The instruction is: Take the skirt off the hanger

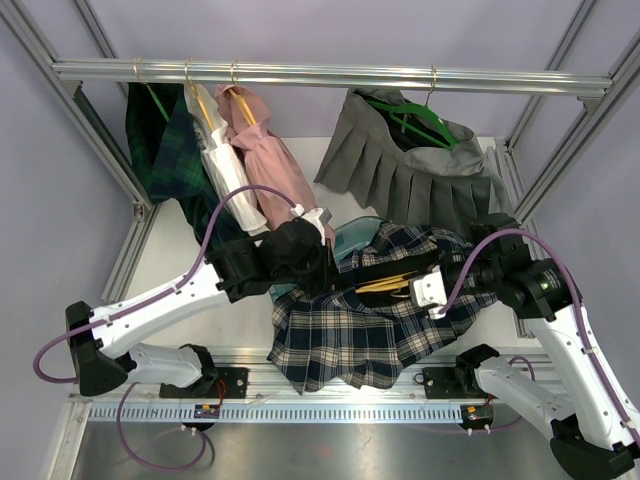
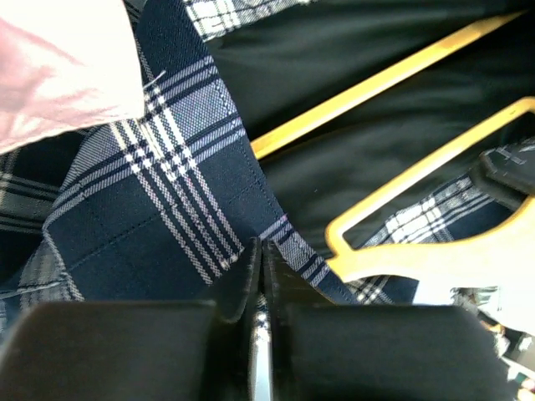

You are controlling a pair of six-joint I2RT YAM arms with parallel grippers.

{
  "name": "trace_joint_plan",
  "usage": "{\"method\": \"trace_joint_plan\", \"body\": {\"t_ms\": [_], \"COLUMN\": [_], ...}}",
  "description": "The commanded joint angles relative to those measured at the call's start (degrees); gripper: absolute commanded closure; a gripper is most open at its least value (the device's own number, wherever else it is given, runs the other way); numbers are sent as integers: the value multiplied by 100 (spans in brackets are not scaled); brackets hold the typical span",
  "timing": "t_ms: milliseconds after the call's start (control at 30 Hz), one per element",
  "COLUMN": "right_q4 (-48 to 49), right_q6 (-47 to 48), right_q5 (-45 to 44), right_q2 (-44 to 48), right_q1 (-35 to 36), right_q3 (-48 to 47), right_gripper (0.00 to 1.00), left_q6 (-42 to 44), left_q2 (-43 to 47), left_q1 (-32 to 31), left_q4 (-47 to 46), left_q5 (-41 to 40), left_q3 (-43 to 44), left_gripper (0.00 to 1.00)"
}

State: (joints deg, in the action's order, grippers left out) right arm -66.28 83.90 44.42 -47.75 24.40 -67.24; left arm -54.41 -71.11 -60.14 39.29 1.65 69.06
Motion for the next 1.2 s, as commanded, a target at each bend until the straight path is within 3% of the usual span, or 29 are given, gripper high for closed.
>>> {"method": "trace_joint_plan", "body": {"t_ms": [0,167,367,433,467,500,533,600,733,1033,1067,1100,1167], "right_q4": [441,432,380,196,160,116,28,-34,-34,106,133,133,142], "right_q6": [-251,-664,-814,-430,-288,-156,98,319,837,1138,1120,1111,1076], "right_q5": [-171,-355,-461,-321,-181,-136,-110,-136,-171,-74,-57,-57,-57], "right_q2": [81,107,195,283,370,389,389,336,257,169,169,169,169], "right_q1": [38,38,38,47,47,47,38,38,47,47,47,47,47], "right_q3": [-87,-175,-245,-158,-114,-70,-17,-17,-61,27,36,45,45], "right_gripper": [100,100,100,100,100,100,100,100,100,100,100,100,100], "left_q6": [579,1406,1417,1162,943,802,644,187,-105,545,659,704,870], "left_q2": [202,782,1283,1424,1416,1372,1320,952,-15,-1176,-1220,-1256,-1309], "left_q1": [55,73,125,221,265,301,379,450,477,380,363,363,345], "left_q4": [473,1081,1389,1162,751,521,310,-157,69,1054,1168,1221,1318], "left_q5": [30,-639,-666,-623,-422,-307,-201,264,538,662,626,635,618], "left_q3": [432,829,742,566,408,355,319,292,827,1672,1664,1655,1603], "left_gripper": [100,100,100,48,26,9,1,1,1,3,9,25,35]}}
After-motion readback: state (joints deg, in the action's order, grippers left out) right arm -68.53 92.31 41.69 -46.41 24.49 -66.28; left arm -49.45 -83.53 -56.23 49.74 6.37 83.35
